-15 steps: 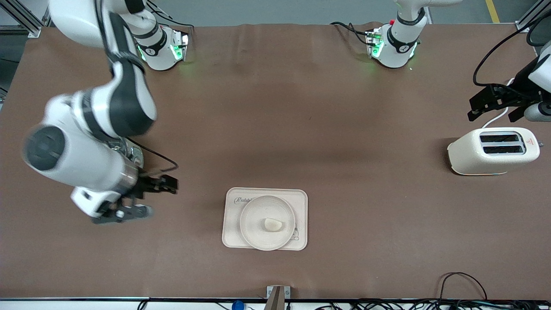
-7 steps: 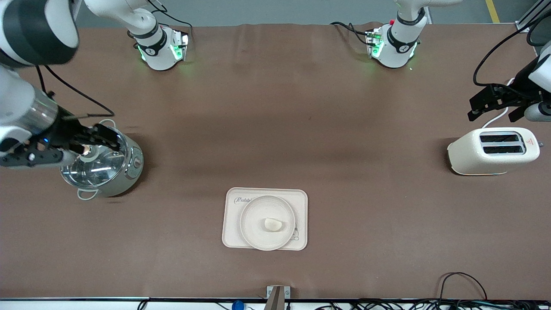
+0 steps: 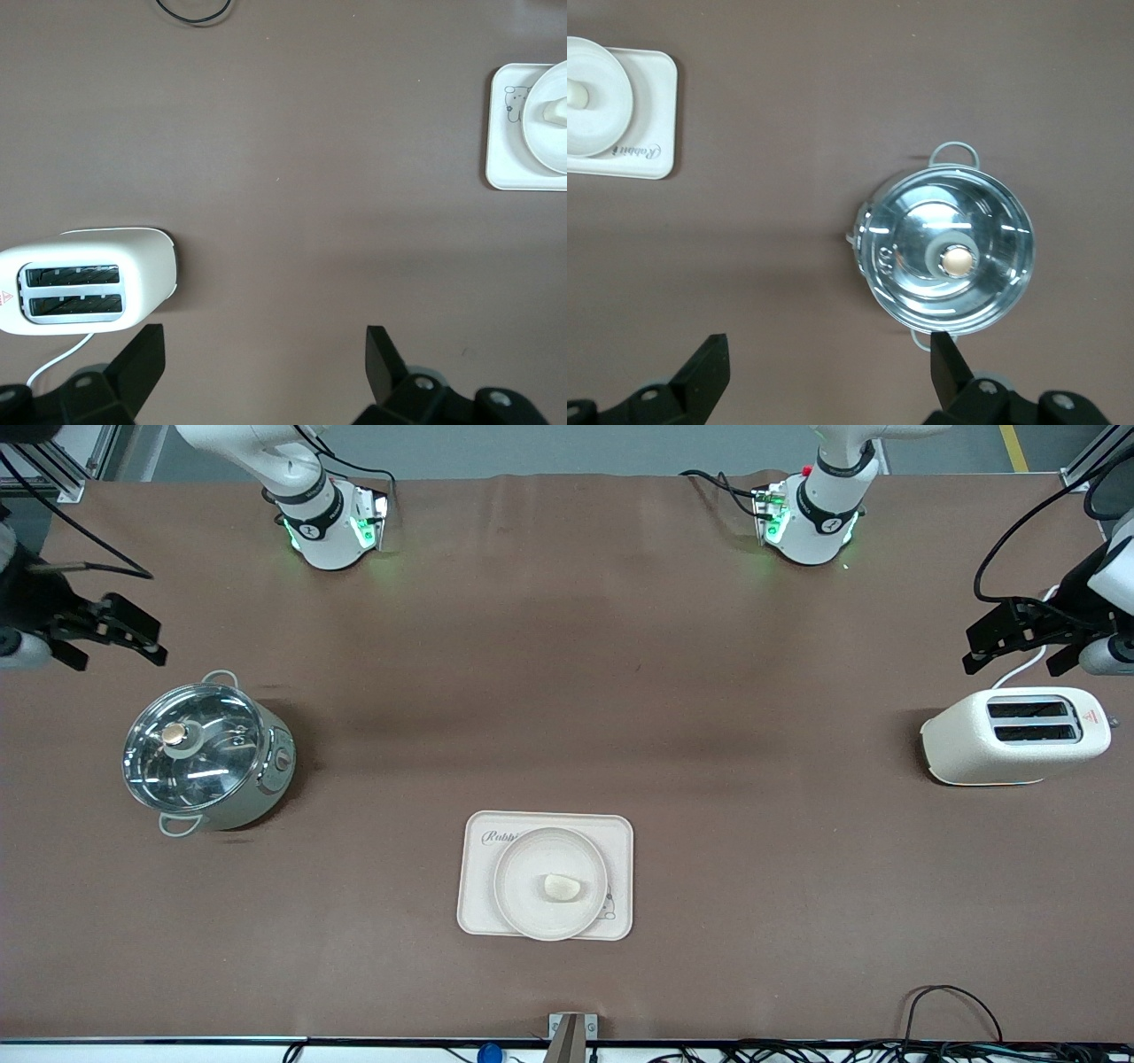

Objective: Place bun in plate and plate on tray

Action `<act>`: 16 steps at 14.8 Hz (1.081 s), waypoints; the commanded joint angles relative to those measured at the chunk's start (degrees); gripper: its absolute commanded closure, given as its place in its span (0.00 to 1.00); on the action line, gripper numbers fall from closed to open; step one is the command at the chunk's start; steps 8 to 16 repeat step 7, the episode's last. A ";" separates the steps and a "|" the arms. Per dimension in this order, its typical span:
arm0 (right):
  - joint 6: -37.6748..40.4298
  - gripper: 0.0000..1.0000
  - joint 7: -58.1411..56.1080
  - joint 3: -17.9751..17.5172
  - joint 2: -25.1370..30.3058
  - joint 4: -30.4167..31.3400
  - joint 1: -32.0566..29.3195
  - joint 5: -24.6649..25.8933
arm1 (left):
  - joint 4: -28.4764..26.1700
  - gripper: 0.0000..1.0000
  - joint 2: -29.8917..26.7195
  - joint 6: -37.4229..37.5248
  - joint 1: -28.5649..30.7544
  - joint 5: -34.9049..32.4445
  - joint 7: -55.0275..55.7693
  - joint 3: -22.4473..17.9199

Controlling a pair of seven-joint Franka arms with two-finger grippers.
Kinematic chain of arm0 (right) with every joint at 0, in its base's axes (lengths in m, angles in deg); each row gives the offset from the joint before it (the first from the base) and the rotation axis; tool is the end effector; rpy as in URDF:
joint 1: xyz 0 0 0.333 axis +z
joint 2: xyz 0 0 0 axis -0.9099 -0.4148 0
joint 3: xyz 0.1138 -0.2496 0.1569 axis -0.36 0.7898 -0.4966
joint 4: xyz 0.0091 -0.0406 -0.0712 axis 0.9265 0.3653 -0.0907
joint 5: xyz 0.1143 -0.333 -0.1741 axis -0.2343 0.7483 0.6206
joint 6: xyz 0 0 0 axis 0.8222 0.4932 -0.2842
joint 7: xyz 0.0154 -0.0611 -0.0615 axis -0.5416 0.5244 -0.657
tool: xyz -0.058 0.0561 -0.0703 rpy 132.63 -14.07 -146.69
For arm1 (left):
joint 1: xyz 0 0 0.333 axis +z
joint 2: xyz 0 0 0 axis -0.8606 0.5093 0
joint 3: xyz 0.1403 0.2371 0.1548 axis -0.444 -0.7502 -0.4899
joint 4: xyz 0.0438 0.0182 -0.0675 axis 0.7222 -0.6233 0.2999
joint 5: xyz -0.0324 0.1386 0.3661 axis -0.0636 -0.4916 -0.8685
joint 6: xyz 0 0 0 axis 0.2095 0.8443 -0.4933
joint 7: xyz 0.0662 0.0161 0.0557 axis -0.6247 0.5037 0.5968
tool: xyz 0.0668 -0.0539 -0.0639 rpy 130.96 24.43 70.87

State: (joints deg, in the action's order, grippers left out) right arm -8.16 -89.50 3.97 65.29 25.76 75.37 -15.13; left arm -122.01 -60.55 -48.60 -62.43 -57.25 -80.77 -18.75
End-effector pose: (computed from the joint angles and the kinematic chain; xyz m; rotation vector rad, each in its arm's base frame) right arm 0.5303 -0.0041 0.6395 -3.1167 -0.0750 -0.0697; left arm 0.5576 -0.0453 0.6487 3.1127 -0.0569 0.1221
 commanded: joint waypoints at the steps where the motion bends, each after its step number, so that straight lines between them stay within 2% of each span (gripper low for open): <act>1: -0.09 0.00 -3.13 -1.44 2.06 2.55 -3.11 0.88 | 0.87 0.00 0.15 0.98 -0.11 -0.26 -1.10 -0.23; 16: 0.61 0.00 -2.79 -1.44 1.97 2.11 -2.76 0.70 | 1.13 0.00 0.24 0.89 -0.20 -0.78 -1.36 -0.32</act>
